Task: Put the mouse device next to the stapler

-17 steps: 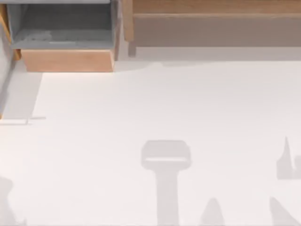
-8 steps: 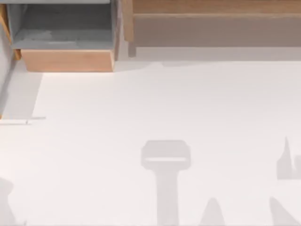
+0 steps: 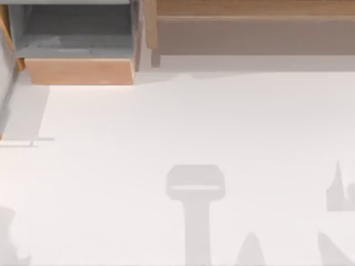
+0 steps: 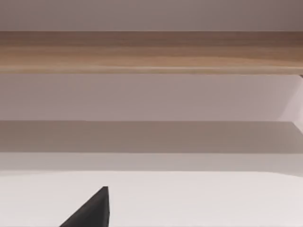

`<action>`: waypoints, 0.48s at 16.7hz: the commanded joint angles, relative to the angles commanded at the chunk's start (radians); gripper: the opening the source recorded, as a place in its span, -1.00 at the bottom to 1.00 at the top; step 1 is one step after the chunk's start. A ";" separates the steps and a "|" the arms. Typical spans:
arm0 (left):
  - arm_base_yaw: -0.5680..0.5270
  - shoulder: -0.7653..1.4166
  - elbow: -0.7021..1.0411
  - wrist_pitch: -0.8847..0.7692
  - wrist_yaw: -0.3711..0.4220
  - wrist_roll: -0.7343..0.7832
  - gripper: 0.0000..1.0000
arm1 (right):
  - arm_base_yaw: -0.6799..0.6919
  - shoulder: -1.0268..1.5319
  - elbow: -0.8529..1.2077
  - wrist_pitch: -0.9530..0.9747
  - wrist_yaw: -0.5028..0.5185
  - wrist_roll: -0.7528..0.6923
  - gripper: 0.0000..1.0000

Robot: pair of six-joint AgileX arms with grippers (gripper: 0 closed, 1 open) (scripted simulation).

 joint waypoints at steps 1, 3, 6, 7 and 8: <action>0.000 -0.001 0.001 0.005 0.000 0.000 -1.00 | 0.000 0.000 0.000 0.000 0.000 0.000 1.00; 0.000 -0.002 0.002 0.016 0.000 -0.001 -1.00 | 0.000 0.000 0.000 0.000 0.000 0.000 1.00; -0.001 -0.001 -0.003 0.031 0.001 -0.002 -1.00 | 0.000 0.000 0.000 0.000 0.000 0.000 1.00; -0.001 0.001 -0.006 0.036 0.001 -0.003 -1.00 | 0.000 0.000 0.000 0.000 0.000 0.000 1.00; -0.002 0.003 -0.010 0.040 0.001 -0.003 -1.00 | 0.000 0.000 0.000 0.000 0.000 0.000 1.00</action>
